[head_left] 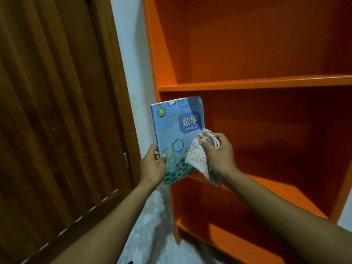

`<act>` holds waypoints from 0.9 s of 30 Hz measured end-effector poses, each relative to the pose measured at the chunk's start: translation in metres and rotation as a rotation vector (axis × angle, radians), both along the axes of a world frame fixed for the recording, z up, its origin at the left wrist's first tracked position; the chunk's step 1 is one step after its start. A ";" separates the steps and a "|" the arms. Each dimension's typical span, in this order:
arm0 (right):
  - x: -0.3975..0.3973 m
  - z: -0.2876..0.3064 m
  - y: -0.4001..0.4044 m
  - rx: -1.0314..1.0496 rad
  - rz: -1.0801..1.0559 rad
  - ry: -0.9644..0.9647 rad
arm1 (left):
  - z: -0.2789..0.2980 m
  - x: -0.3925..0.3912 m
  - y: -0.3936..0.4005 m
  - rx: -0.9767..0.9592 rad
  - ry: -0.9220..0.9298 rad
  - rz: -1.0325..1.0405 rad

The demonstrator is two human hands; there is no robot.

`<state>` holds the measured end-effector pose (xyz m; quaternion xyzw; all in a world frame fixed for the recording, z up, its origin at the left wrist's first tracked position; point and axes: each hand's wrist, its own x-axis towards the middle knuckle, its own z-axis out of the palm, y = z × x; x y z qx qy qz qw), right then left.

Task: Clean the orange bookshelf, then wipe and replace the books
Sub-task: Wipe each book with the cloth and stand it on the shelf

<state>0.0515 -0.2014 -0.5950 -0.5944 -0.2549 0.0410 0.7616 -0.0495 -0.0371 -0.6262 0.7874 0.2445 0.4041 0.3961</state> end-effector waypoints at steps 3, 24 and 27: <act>0.013 0.008 -0.003 -0.039 -0.036 -0.080 | 0.001 0.043 -0.006 -0.064 -0.002 0.050; 0.077 -0.006 -0.020 -0.178 -0.108 -0.090 | -0.013 0.170 0.010 -0.131 0.010 0.308; 0.071 -0.008 -0.021 -0.166 -0.097 -0.083 | -0.017 0.155 0.006 -0.112 -0.043 0.281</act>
